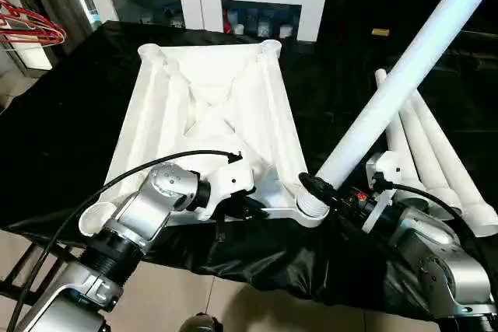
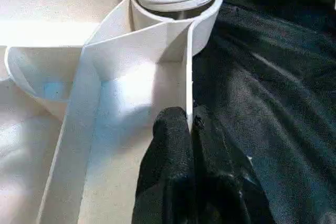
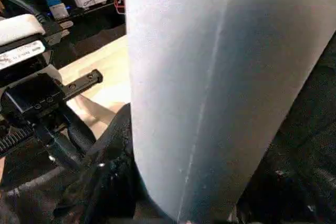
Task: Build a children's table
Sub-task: Insert table leg to table base
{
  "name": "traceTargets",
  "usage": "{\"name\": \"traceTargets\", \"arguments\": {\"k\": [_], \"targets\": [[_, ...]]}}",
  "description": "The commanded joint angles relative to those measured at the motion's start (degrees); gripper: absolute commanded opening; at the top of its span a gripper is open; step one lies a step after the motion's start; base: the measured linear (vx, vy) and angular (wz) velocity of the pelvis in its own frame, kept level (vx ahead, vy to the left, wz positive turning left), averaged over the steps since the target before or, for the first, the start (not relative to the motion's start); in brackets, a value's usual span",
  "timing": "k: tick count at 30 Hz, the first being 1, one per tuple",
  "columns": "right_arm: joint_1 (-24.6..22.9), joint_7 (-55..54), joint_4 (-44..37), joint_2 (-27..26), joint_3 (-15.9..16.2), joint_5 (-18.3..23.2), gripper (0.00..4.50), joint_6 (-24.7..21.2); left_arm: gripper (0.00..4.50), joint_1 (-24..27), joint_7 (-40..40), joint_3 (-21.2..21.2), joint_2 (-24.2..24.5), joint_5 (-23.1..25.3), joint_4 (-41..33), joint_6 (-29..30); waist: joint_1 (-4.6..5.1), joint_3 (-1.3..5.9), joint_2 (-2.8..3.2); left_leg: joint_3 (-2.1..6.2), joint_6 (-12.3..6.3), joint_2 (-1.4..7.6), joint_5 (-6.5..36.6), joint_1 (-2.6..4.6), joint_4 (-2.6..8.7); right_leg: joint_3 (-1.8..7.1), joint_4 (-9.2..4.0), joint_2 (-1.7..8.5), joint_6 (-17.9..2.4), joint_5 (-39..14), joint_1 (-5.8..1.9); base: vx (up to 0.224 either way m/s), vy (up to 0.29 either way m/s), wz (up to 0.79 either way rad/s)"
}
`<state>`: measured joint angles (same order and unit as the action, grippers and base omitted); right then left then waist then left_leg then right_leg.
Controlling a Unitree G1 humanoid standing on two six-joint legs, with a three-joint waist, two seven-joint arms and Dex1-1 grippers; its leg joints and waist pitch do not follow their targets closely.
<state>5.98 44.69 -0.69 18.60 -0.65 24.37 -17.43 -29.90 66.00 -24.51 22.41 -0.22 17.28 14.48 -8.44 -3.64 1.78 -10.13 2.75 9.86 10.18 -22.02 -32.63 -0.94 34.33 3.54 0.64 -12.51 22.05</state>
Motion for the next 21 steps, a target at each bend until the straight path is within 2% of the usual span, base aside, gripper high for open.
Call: {"name": "traceTargets", "arguments": {"k": [1,4,5,6,7,10,13,17,21], "targets": [[-1.79,0.08,-0.33,1.94,0.80,-2.59,1.91,-0.61,0.00,0.56,-0.97,-0.67,0.05,1.38,1.15,0.26,0.40,2.81,0.08,1.27,-0.49,3.42,11.69,1.26,4.27,1.98,-3.69,4.40,-11.58,-3.31,-1.55,0.000,0.000,0.00],[-2.72,0.49,-1.16,2.80,1.93,-3.40,1.91,0.09,0.00,0.43,-1.42,-0.58,-0.05,1.55,1.48,0.14,0.24,2.84,0.04,1.20,-0.91,3.38,10.73,1.21,4.08,1.94,-3.57,4.39,-11.61,-1.67,-1.64,0.000,0.000,0.00],[-3.12,0.47,-1.43,2.96,2.14,-3.56,1.91,0.27,0.00,0.42,-1.64,-0.51,-0.14,1.54,1.53,0.21,0.30,2.88,-0.25,1.15,-1.08,3.33,10.55,1.14,4.02,1.94,-3.53,4.37,-11.58,-1.48,-1.74,0.000,0.000,0.00],[-3.76,-0.03,-1.76,2.71,1.95,-3.50,1.91,0.51,0.00,0.39,-1.92,-0.41,-0.25,1.55,1.68,0.30,0.17,2.89,-0.13,1.19,-1.33,3.34,10.32,1.14,4.01,1.96,-3.53,4.47,-11.63,-1.58,-1.74,0.000,0.000,0.00],[-4.19,-0.57,-1.92,2.31,1.45,-3.11,1.91,0.45,0.00,0.38,-2.14,-0.37,-0.32,1.60,1.78,0.35,0.19,2.93,-0.40,1.18,-1.53,3.34,10.25,1.13,4.00,1.95,-3.56,4.48,-11.61,-1.94,-1.78,0.000,0.000,0.00],[-5.12,-1.87,-2.02,1.50,0.14,-2.43,1.91,0.58,0.00,0.46,-2.40,-0.32,-0.40,1.58,1.72,0.48,0.10,2.87,-0.31,1.16,-1.69,3.43,10.84,1.27,4.03,2.00,-3.68,4.53,-11.70,-3.75,-1.56,0.000,0.000,0.00],[-6.22,-2.53,-2.50,1.11,-0.86,-1.60,1.91,0.48,0.00,0.56,-2.52,-0.24,-0.45,1.52,1.60,0.55,-0.04,3.00,-0.31,1.21,-2.05,3.41,9.62,1.18,3.91,1.92,-3.47,4.45,-11.73,-2.25,-1.67,0.000,0.000,0.00],[-7.07,-2.85,-3.32,1.66,-0.43,-1.57,1.91,-0.09,0.00,0.57,-2.56,-0.18,-0.54,1.49,1.64,0.45,-0.17,3.07,-0.31,1.15,-2.26,3.37,9.11,1.21,3.77,1.91,-3.38,4.42,-11.76,-1.50,-1.67,0.000,0.000,0.00],[-6.39,-2.19,-3.36,3.05,1.43,-3.29,1.91,-0.16,0.00,0.50,-2.06,-0.46,-0.43,1.54,1.52,-0.10,-0.33,3.17,-0.34,1.12,-2.42,3.30,8.21,1.19,3.59,1.88,-3.21,4.37,-11.61,-0.41,-1.80,0.000,0.000,0.00]]}}
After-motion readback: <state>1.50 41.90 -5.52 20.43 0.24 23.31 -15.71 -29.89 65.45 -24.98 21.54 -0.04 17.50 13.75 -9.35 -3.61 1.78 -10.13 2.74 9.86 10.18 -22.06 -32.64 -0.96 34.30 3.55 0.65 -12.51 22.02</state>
